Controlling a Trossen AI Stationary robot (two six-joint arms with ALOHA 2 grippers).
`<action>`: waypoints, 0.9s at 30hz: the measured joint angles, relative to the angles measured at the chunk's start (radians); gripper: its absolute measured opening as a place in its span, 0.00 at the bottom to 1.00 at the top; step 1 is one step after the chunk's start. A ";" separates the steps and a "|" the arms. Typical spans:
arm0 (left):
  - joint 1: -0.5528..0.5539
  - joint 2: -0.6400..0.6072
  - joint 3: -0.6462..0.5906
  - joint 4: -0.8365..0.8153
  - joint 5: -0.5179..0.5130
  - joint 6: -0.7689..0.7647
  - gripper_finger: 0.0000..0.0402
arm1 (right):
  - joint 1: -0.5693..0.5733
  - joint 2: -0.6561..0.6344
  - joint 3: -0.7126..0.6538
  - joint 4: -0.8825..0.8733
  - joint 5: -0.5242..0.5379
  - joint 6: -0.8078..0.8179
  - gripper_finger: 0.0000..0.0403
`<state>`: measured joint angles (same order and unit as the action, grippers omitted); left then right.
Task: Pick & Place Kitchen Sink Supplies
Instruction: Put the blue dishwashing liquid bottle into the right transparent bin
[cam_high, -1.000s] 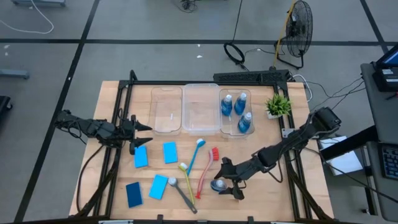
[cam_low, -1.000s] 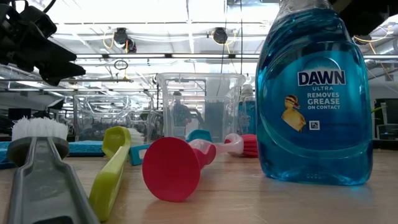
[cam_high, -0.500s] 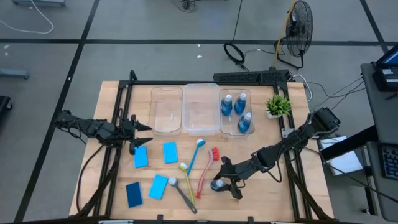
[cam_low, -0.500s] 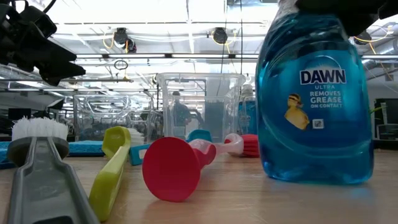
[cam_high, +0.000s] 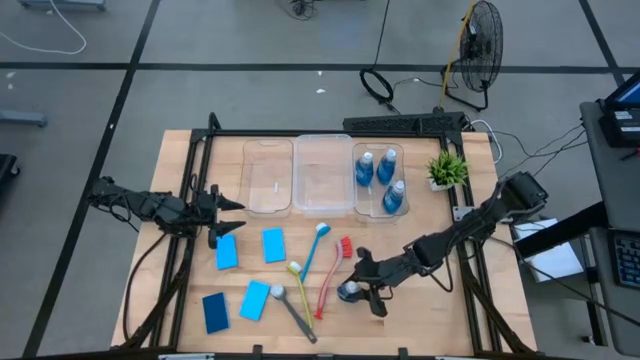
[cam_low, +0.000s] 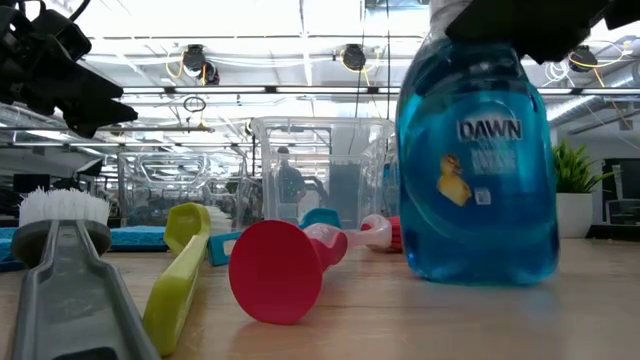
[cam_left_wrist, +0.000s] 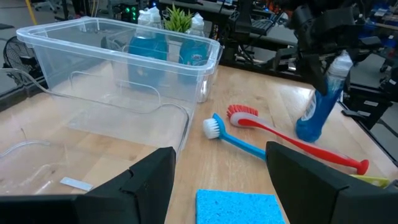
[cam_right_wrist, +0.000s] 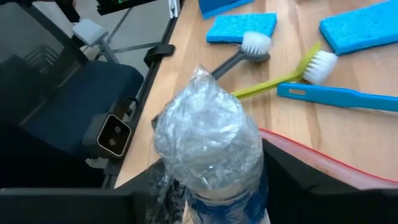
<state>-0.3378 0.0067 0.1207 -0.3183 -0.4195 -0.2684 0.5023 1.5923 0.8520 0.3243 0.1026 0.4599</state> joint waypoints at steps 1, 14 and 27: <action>0.000 0.000 0.000 0.000 0.000 0.000 0.63 | -0.005 -0.010 0.000 0.000 -0.001 0.000 0.37; 0.000 0.000 0.000 0.000 0.000 0.002 0.63 | -0.091 -0.327 0.000 -0.084 -0.189 -0.012 0.37; 0.000 0.000 0.000 0.000 0.000 0.003 0.63 | -0.164 -0.564 0.000 -0.074 -0.368 -0.029 0.37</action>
<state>-0.3378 0.0067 0.1210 -0.3184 -0.4191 -0.2650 0.3381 1.0283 0.8520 0.2504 -0.2659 0.4312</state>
